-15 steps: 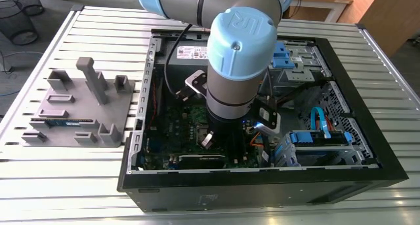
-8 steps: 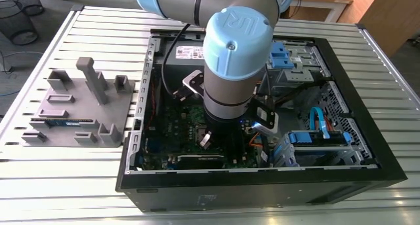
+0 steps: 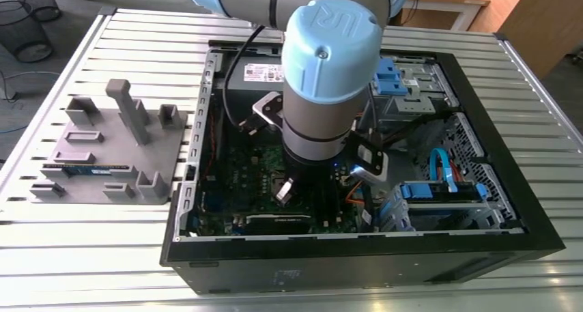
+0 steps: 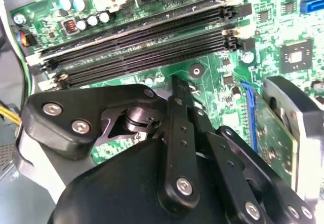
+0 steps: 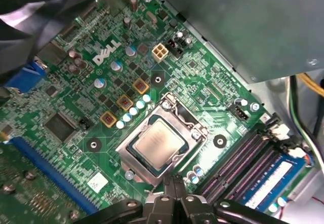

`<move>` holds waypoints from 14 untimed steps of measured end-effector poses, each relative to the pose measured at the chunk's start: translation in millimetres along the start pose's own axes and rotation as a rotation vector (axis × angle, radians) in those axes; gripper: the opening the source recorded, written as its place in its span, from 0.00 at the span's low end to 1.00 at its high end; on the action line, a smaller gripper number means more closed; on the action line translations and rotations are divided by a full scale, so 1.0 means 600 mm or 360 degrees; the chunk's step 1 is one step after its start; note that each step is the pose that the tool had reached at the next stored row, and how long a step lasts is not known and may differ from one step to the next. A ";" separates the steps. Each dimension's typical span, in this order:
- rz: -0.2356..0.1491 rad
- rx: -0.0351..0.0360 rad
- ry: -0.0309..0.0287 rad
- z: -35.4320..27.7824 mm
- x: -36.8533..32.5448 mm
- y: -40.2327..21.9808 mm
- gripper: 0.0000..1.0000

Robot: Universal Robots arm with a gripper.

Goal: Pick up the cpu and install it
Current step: 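Install the first cpu locking lever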

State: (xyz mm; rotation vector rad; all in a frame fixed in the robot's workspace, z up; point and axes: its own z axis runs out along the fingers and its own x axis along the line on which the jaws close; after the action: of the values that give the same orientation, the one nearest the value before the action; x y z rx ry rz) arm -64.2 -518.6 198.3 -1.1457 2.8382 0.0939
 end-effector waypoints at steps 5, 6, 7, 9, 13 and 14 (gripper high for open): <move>0.0000 0.0000 0.00000 -0.026 -0.003 0.001 0.11; 0.0000 0.0000 -0.00003 -0.032 -0.003 0.001 0.11; 0.0000 0.0000 0.00003 -0.039 -0.004 0.001 0.11; 0.0000 0.0000 0.00001 -0.051 -0.005 0.001 0.11; 0.0000 0.0000 0.00001 -0.058 -0.006 0.002 0.11; 0.0000 0.0000 0.00002 -0.058 -0.006 0.002 0.11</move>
State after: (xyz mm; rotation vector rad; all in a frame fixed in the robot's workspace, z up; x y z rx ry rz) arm -64.1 -518.6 233.0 -1.1457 2.8384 0.0942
